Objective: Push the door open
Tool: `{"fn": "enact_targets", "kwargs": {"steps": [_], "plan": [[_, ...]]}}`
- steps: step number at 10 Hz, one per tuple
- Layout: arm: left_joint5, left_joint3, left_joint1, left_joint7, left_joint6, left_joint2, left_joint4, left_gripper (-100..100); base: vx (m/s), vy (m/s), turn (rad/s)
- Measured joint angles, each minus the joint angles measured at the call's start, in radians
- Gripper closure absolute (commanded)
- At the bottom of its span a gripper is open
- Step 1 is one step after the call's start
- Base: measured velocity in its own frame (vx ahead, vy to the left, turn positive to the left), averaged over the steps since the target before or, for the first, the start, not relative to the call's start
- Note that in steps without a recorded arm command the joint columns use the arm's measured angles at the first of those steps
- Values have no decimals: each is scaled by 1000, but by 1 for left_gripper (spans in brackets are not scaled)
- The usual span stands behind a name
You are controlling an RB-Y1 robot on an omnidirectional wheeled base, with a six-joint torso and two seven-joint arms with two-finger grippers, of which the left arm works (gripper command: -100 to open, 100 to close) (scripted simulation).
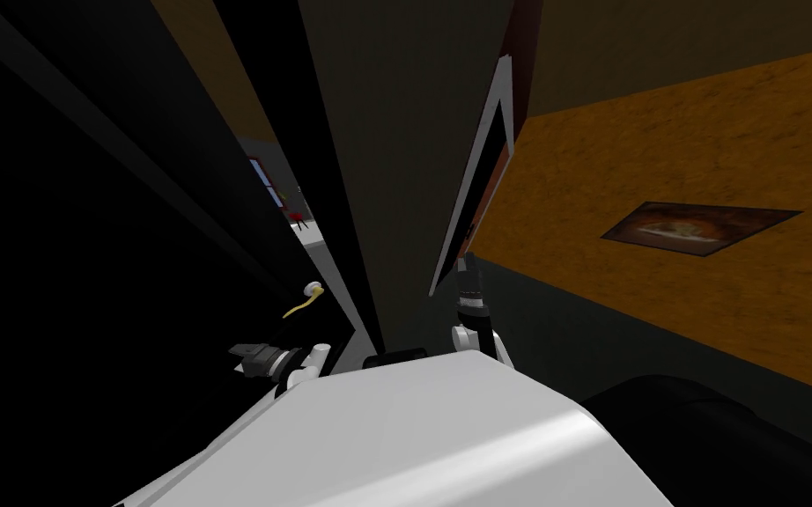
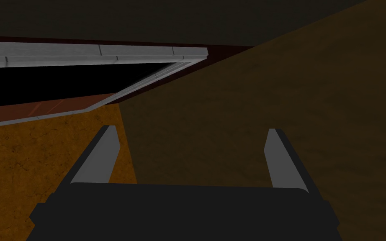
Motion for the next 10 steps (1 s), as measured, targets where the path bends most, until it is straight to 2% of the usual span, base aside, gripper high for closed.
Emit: {"fn": "enact_targets", "kwargs": {"steps": [5, 6, 7, 9, 10], "plan": [[0, 0, 2, -2, 2, -2, -5, -100, -2, 4, -11], [0, 0, 2, -2, 2, -2, -5, -100, -33, 69, -195], [9, 7, 19, -15, 5, -19, -46, -100, -31, 64, -183], [20, 15, 8, -13, -22, -10, -14, -100, -16, 32, -92], [26, 19, 14, -17, -26, -15, -26, -100, -11, 22, -63]]}}
